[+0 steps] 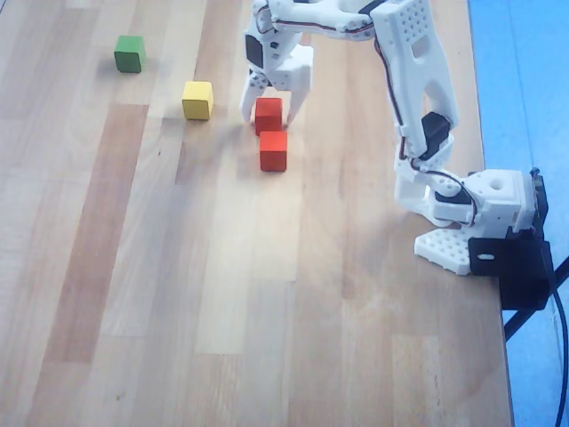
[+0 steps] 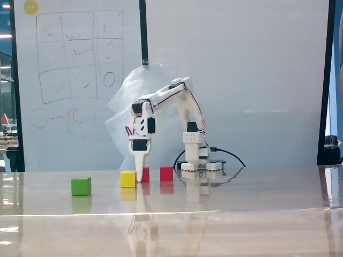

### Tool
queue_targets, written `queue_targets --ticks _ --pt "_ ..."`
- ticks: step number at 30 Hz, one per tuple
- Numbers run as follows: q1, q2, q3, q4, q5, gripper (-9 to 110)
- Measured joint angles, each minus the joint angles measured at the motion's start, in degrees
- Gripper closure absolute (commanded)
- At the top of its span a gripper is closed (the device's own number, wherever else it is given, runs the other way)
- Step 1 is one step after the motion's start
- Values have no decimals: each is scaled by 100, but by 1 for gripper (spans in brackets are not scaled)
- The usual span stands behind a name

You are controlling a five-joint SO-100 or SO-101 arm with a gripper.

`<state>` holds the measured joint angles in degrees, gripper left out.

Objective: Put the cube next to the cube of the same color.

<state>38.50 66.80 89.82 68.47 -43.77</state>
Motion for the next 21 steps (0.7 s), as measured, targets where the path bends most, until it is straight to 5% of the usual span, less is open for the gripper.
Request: queue_targets --ticks 21 --pt "-1274 2039 642 1846 1389 81"
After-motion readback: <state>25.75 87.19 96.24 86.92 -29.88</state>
